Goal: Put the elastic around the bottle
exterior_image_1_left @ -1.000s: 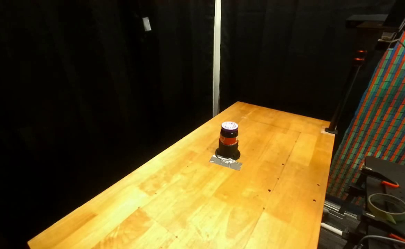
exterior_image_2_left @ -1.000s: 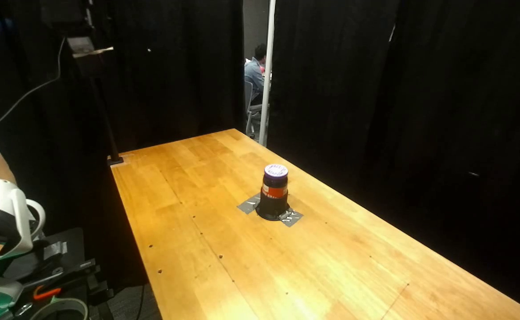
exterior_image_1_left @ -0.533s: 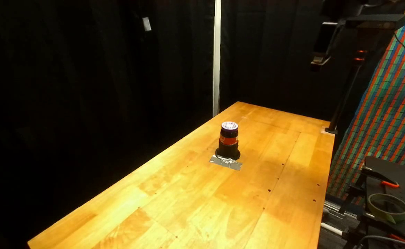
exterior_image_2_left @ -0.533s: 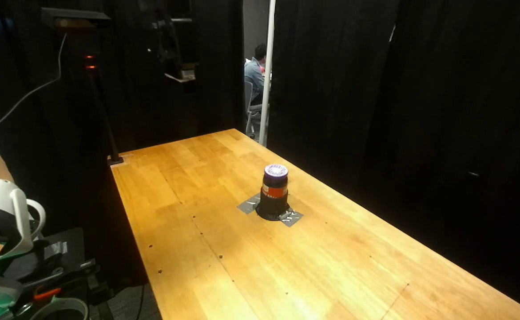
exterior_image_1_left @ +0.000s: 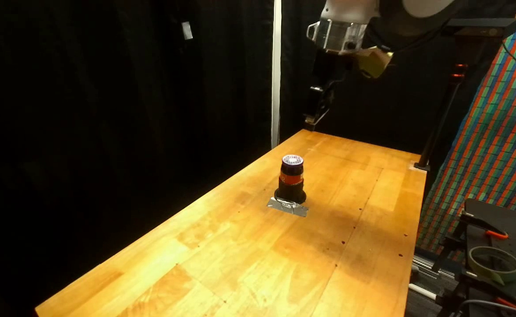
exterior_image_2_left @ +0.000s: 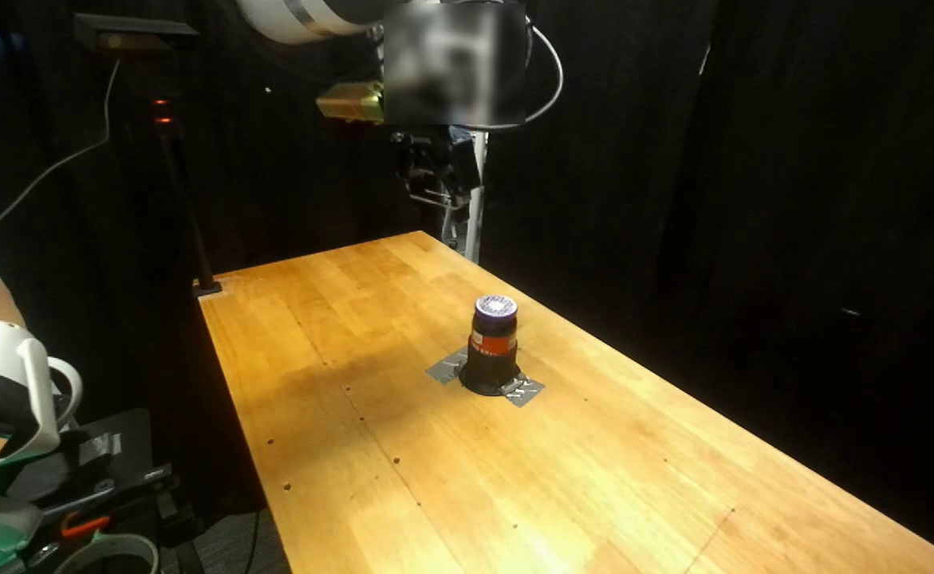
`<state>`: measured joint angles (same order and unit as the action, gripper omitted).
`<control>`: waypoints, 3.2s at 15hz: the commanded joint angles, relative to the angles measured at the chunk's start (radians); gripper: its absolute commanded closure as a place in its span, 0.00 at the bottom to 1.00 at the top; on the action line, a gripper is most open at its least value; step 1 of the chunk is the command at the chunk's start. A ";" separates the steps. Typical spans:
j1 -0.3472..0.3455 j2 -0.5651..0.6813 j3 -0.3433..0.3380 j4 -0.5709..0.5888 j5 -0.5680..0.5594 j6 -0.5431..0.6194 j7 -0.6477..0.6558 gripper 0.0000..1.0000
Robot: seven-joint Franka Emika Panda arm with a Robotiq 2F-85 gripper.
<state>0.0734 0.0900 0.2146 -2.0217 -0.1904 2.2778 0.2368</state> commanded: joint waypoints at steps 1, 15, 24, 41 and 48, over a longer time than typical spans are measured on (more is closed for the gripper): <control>0.051 0.184 -0.052 0.158 -0.047 0.043 0.037 0.00; 0.097 0.474 -0.204 0.351 -0.003 0.100 0.061 0.00; 0.078 0.529 -0.182 0.364 0.108 0.068 0.029 0.00; 0.114 0.563 -0.253 0.369 0.089 0.177 0.091 0.00; 0.161 0.566 -0.302 0.352 0.018 0.234 0.136 0.00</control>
<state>0.2160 0.6448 -0.0729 -1.6786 -0.1588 2.5083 0.3547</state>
